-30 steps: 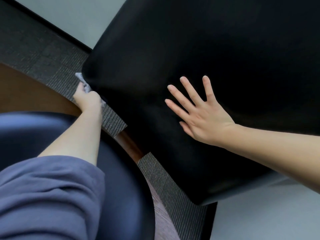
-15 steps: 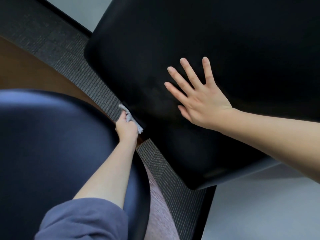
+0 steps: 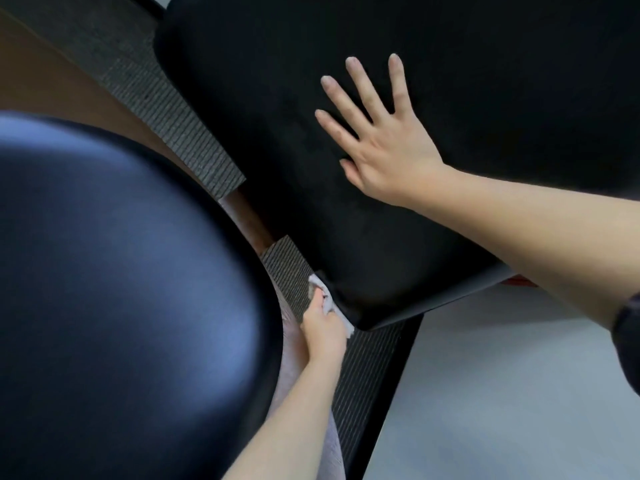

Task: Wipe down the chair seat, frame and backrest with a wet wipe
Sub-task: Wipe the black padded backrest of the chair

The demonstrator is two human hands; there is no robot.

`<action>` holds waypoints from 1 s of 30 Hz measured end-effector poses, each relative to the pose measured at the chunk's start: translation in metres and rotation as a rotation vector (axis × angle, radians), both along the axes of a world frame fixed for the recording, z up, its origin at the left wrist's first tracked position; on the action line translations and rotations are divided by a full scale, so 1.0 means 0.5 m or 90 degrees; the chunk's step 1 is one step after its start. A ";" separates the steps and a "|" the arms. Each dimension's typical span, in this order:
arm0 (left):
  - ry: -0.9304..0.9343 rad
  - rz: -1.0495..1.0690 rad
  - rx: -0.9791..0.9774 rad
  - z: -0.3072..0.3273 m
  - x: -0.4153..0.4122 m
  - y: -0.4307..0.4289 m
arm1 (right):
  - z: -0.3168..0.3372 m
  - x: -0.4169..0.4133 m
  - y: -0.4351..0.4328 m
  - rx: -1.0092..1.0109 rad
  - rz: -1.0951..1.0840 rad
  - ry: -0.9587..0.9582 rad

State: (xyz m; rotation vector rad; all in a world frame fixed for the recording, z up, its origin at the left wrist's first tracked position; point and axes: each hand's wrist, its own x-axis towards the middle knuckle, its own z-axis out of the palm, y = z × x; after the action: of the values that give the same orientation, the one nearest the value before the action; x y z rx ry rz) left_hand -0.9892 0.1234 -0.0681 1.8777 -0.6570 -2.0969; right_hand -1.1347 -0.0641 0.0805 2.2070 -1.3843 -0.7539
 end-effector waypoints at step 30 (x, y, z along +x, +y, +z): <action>-0.060 -0.076 -0.246 0.212 0.003 -0.144 | 0.073 0.003 -0.001 0.089 -0.014 0.057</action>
State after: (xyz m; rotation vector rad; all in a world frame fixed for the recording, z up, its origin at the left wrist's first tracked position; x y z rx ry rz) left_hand -0.9879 0.0514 0.0378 1.7596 -1.1305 -1.7902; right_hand -1.1330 -0.0643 0.1168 2.2357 -1.3505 -0.9725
